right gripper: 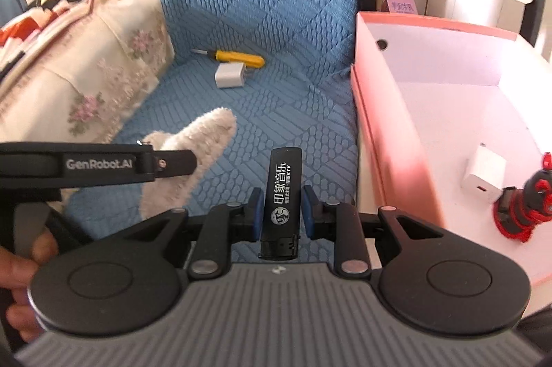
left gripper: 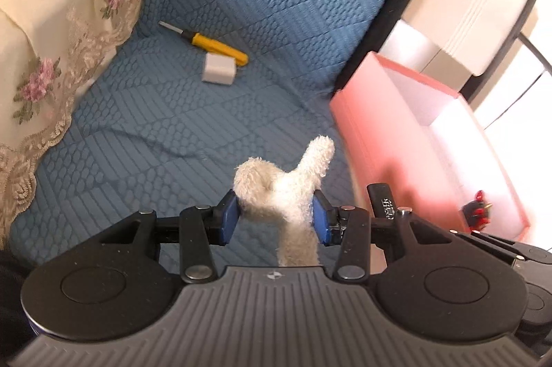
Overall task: Organize rigid objects
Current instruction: 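Carry the brush into the pink box with the left tool while the right tool carries the USB stick in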
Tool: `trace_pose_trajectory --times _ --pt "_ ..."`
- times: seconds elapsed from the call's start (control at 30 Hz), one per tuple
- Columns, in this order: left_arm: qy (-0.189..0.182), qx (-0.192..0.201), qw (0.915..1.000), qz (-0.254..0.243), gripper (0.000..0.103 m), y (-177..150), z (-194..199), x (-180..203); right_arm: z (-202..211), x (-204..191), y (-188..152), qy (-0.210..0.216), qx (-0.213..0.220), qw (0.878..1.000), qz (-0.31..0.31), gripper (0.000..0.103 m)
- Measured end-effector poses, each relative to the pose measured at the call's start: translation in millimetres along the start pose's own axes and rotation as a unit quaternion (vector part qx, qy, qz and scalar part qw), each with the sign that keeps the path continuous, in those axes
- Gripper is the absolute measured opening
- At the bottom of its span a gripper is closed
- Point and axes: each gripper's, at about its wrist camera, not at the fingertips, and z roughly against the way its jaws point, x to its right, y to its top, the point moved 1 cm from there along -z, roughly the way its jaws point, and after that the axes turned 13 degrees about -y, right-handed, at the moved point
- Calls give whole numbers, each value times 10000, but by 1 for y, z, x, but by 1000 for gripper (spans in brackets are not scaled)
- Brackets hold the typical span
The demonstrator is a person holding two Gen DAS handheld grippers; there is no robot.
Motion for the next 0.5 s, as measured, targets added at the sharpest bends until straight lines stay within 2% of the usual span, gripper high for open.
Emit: trace_pose_trajectory --times 0.23,0.5 --pt "-92 195 9998 -41 50 18 24 42 37 26 13 102 218 9993 -273 27" --pt "-291 449 9984 -186 50 45 41 96 74 59 48 74 594 9973 -431 27"
